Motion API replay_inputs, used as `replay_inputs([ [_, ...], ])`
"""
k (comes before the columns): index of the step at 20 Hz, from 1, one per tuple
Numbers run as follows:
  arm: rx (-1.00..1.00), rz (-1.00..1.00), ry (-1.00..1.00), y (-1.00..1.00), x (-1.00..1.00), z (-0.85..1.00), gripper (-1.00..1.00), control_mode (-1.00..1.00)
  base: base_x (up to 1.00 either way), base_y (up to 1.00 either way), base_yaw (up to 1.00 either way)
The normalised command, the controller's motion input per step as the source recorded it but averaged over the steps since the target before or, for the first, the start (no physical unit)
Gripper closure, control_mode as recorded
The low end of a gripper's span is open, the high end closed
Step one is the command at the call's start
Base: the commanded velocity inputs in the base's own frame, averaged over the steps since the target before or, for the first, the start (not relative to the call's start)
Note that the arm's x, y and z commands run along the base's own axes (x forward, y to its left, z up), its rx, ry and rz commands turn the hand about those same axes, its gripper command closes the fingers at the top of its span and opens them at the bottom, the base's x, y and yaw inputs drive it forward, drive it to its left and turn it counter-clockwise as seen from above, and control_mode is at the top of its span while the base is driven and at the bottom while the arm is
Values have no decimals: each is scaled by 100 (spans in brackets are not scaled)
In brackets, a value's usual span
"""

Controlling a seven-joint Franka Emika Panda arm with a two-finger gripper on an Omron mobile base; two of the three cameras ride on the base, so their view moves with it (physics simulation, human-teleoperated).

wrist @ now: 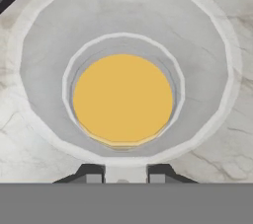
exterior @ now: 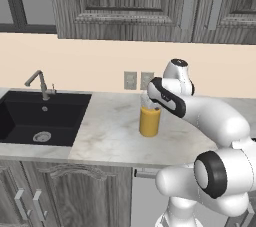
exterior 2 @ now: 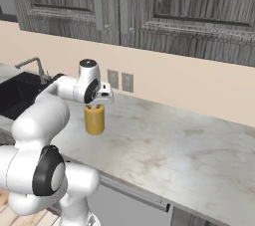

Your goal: There is a tray on the dining counter. Grab the cup, mug, and pitcher and place them on the tray. The pitcher may be placed next to the tray if it cannot fit the tray.

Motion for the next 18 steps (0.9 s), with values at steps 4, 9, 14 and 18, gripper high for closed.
replay_inputs([
  [4,0,0,0,0,0,23,100,-100,0,0,0],
  [9,0,0,0,-1,-3,37,100,-100,0,0,0],
  [14,0,0,0,0,0,33,100,-100,0,0,0],
  [18,0,0,0,0,-5,26,100,-100,0,0,0],
])
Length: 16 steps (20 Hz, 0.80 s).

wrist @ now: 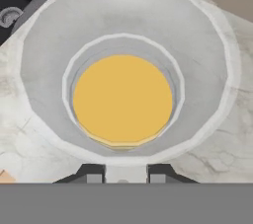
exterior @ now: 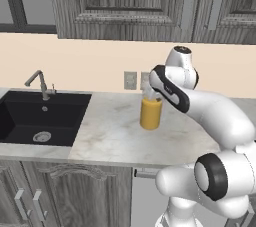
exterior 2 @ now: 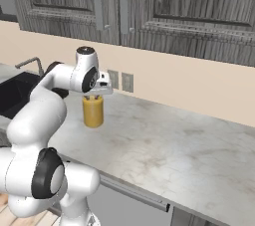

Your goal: There is a tray on the dining counter. Grab the cup, mug, and pitcher and place them on the tray. The pitcher may be placed next to the tray if it cannot fit the tray.

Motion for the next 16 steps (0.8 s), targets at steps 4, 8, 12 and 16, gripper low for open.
replay_inputs([
  [4,0,0,0,0,-28,16,100,-100,0,0,0],
  [8,0,0,0,0,-41,2,100,-100,0,0,0],
  [12,0,0,0,0,-36,15,100,-100,0,0,0],
  [16,0,0,0,0,-33,27,100,-100,0,0,0],
])
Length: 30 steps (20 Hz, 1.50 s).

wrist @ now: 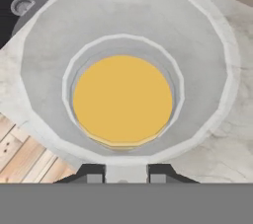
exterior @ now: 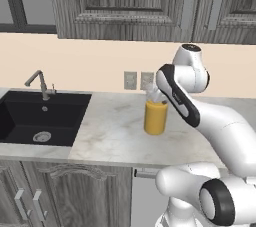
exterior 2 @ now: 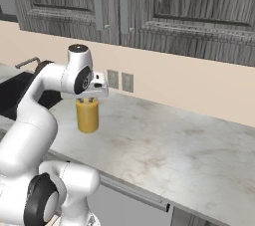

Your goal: There is a tray on the dining counter. Grab the cup, mug, and pitcher and place them on the tray. The pitcher may be placed next to the tray if it cannot fit the tray.

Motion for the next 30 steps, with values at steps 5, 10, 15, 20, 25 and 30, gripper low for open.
replay_inputs([
  [5,0,0,0,0,-16,25,100,-100,0,0,0],
  [10,0,0,0,0,-33,23,100,-100,0,0,0],
  [15,0,0,0,0,-21,22,100,-100,0,0,0],
  [20,0,0,0,0,-22,16,100,-100,0,0,0],
  [25,0,0,0,0,-6,2,100,100,-56,0,1],
  [30,0,0,0,0,0,0,100,100,-100,0,30],
])
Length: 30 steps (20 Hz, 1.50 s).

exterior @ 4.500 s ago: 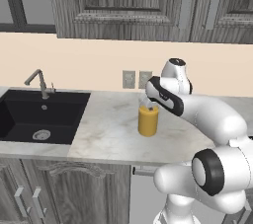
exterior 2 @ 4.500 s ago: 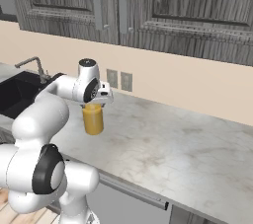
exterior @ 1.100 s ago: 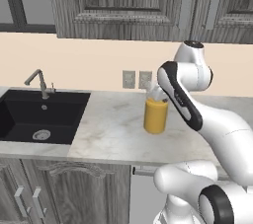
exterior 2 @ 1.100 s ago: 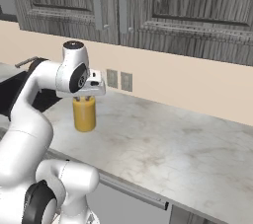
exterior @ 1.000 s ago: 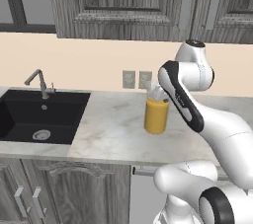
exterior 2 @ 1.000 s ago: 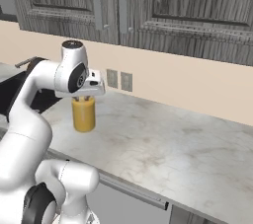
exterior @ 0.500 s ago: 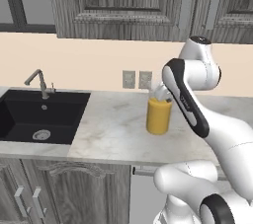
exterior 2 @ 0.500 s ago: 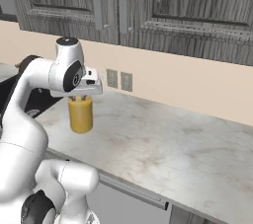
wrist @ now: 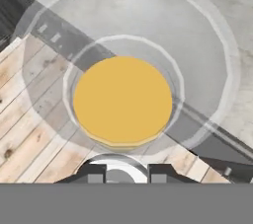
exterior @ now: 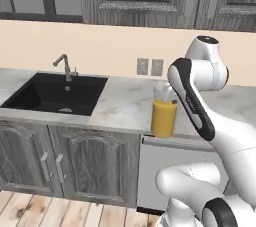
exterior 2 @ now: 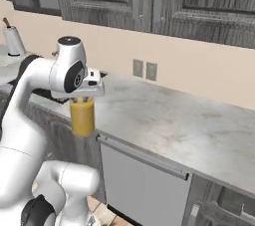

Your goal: There is a tray on the dining counter. Grab the cup, mug, and pitcher and place them on the tray. The pitcher may be placed next to the tray if it cannot fit the tray.

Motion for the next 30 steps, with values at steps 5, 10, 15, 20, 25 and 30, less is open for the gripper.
replay_inputs([
  [5,0,0,0,0,0,0,100,100,-92,0,63],
  [10,0,0,0,0,0,0,100,100,-65,0,85],
  [15,0,0,0,0,0,0,100,100,-51,0,91],
  [20,0,0,0,0,0,0,100,100,-43,0,92],
  [25,0,0,0,0,0,0,100,100,-63,-4,98],
  [30,0,0,0,0,0,0,100,100,-43,0,96],
])
